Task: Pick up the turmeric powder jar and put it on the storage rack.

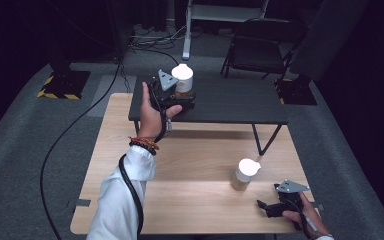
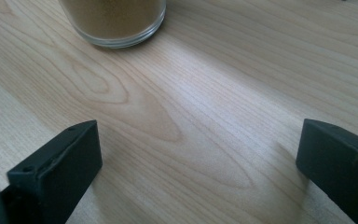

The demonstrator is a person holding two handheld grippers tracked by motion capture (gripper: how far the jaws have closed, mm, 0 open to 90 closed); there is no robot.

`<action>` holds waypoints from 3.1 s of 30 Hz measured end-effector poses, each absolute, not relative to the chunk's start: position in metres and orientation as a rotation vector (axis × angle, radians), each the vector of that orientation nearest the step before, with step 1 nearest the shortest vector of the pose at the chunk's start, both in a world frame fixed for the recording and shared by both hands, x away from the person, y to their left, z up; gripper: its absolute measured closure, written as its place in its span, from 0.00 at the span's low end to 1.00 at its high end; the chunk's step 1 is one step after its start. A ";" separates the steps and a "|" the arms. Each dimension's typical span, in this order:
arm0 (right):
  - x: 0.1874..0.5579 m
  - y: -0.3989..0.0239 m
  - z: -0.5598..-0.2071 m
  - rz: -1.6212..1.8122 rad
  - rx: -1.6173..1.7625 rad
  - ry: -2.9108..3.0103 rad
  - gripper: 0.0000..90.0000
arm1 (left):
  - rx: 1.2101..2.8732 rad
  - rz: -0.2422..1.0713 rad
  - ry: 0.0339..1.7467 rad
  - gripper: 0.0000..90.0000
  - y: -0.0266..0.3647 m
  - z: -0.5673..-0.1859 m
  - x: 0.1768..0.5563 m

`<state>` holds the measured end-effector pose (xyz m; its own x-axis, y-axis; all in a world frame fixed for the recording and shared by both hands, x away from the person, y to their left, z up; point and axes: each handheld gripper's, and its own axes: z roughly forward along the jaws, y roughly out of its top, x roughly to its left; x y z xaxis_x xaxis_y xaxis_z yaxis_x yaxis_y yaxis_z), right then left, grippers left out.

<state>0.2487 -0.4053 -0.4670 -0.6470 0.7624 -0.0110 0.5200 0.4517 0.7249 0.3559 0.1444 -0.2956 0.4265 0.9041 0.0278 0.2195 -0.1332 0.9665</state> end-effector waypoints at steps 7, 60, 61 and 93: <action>0.249 -0.405 -0.467 1.011 1.091 2.371 0.00 | 1.615 0.855 0.971 0.01 0.145 -0.294 0.345; 0.249 -0.405 -0.467 1.011 1.091 2.371 0.00 | 1.978 1.023 0.657 0.00 0.141 -0.383 0.260; 0.249 -0.405 -0.467 1.010 1.091 2.371 0.00 | 1.997 1.021 0.656 0.00 0.141 -0.385 0.260; 0.249 -0.405 -0.467 1.010 1.091 2.371 0.00 | 2.126 0.915 0.794 0.00 0.170 -0.439 0.242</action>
<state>0.2486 -0.4052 -0.4669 -0.6469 0.7625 -0.0114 0.5200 0.4520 0.7248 0.2422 0.1701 -0.4386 0.5665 0.7377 0.3672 0.2591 -0.5825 0.7704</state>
